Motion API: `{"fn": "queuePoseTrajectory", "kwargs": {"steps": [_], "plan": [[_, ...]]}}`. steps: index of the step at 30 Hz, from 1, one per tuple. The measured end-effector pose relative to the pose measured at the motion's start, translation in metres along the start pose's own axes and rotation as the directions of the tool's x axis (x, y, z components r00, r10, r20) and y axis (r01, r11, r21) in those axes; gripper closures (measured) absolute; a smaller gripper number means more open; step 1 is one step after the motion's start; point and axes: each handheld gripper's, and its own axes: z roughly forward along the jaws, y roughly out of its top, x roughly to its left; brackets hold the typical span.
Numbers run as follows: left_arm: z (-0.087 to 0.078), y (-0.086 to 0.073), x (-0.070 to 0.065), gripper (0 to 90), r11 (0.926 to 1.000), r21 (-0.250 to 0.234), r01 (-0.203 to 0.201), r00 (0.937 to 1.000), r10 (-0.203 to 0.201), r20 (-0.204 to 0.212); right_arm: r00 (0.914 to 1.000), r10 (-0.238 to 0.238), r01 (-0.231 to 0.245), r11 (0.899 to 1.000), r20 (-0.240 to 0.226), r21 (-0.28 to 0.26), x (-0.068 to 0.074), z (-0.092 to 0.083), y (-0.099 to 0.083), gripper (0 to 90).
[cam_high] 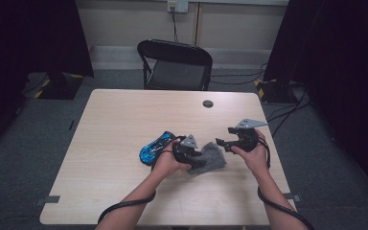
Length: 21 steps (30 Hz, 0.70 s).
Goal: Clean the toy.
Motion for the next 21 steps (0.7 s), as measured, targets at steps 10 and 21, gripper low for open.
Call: {"fn": "queuePoseTrajectory", "kwargs": {"steps": [10,21], "plan": [[-0.039,-0.005,-0.006,40.7,0.9994,-0.035,0.001,0.9978,-0.004,-0.066,0.9989,-0.015,0.015,1.000,-0.044,-0.006,0.015,0.006,0.005,23.2],[-0.040,-0.025,-0.025,44.1,0.9993,-0.033,0.019,0.9981,-0.021,-0.058,0.9905,-0.056,0.060,0.998,-0.126,0.035,0.034,0.025,0.002,27.2]]}}
